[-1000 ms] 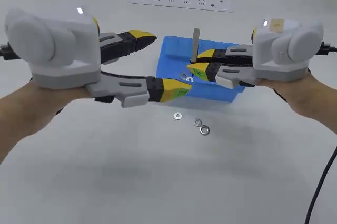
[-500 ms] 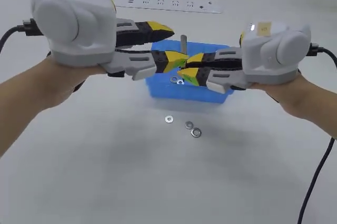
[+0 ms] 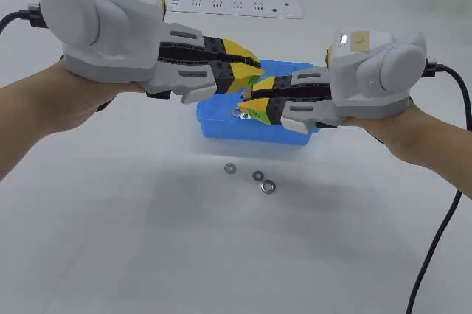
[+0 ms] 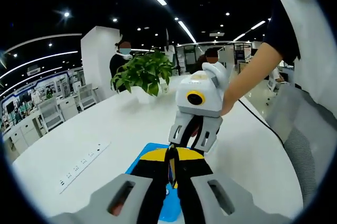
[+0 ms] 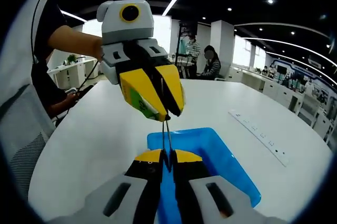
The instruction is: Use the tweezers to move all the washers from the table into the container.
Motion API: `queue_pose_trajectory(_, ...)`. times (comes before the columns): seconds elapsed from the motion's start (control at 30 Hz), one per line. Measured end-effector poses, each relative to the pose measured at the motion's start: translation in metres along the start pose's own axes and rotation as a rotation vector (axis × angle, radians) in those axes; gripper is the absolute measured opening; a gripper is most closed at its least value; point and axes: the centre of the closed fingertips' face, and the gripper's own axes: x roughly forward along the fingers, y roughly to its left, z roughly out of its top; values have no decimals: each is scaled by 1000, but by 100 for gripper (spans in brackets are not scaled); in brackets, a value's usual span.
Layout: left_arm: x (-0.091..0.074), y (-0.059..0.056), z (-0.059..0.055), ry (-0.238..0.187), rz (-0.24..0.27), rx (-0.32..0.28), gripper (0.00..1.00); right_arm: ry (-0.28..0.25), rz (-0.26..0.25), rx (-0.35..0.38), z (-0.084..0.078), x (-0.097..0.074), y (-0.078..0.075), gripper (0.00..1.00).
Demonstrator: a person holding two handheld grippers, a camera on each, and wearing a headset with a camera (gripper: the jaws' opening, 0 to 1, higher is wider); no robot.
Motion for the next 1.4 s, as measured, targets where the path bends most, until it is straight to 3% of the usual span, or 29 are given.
queue_pose_trajectory(0.1,2,1,-2,14,6,22,6,17,-13,-16,-2,0,-3,8)
queue_pose_trajectory(0.2,4,2,-4,36,31,84,4,37,-34,-31,-5,1,-7,9)
queue_pose_trajectory(0.43,6,2,-1,33,41,103,4,53,-59,-31,-3,1,-9,11)
queue_pose_trajectory(0.6,4,6,2,34,60,109,4,72,-97,-18,-1,0,-13,14)
queue_pose_trajectory(0.73,4,11,-1,60,91,112,4,107,-117,-16,-6,-2,-14,19)
queue_pose_trajectory(0.83,5,16,0,56,124,95,4,149,-137,-26,-14,-4,-15,22)
queue_pose_trajectory(1.07,-2,17,6,49,146,92,4,169,-175,-45,-14,-16,-17,33)
queue_pose_trajectory(1.27,-12,12,9,44,163,98,4,147,-243,18,-12,-32,-19,46)
queue_pose_trajectory(1.4,-24,14,13,13,200,71,4,142,-271,27,-10,-43,-14,53)
